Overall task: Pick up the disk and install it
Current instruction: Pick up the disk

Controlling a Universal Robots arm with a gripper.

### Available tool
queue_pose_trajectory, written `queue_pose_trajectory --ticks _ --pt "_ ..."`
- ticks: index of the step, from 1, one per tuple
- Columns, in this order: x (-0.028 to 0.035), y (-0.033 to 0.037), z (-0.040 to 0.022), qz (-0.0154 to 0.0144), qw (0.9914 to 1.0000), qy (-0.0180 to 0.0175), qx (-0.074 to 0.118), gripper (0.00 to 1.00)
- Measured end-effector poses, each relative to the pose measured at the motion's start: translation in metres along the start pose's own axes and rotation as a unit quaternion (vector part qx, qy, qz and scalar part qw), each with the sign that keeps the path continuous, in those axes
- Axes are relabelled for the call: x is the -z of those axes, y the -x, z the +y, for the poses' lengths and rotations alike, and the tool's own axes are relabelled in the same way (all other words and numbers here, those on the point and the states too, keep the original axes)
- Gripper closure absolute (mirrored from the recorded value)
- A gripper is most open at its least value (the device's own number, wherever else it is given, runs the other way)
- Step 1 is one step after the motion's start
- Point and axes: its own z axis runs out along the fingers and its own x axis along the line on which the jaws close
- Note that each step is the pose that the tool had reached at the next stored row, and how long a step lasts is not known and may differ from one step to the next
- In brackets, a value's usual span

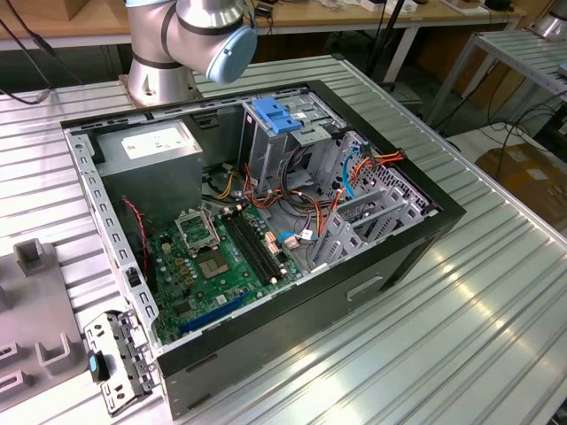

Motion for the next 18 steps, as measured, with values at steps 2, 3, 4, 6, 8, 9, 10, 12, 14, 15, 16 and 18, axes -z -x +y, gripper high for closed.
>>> queue_pose_trajectory --ticks 2,3,4,6,8,9,10,12,14,15,16,18 --pt "0.0045 0.0000 0.0001 0.0000 1.00000 0.0006 0.000 0.63" --pt "0.0053 0.0000 0.0001 0.0000 1.00000 0.0007 0.000 0.63" --pt "0.0065 0.0001 0.0001 0.0000 1.00000 0.0010 0.000 0.63" --pt "0.0086 0.0001 0.0001 0.0000 1.00000 0.0013 0.000 0.63" --pt "0.0114 0.0001 0.0001 0.0000 1.00000 0.0020 0.000 0.63" --pt "0.0122 0.0001 0.0001 0.0000 1.00000 0.0022 0.000 0.63" --pt "0.0125 0.0001 0.0001 0.0000 1.00000 0.0023 0.000 0.63" --pt "0.0125 0.0001 0.0001 -0.0001 1.00000 0.0023 0.000 0.63" --pt "0.0126 0.0001 0.0001 0.0000 1.00000 0.0023 0.000 0.63" --pt "0.0126 0.0001 0.0001 0.0000 1.00000 0.0023 0.000 0.63" --pt "0.0126 0.0001 0.0001 0.0000 1.00000 0.0023 0.000 0.63" --pt "0.0127 0.0001 0.0001 0.0000 1.00000 0.0023 0.000 0.63"
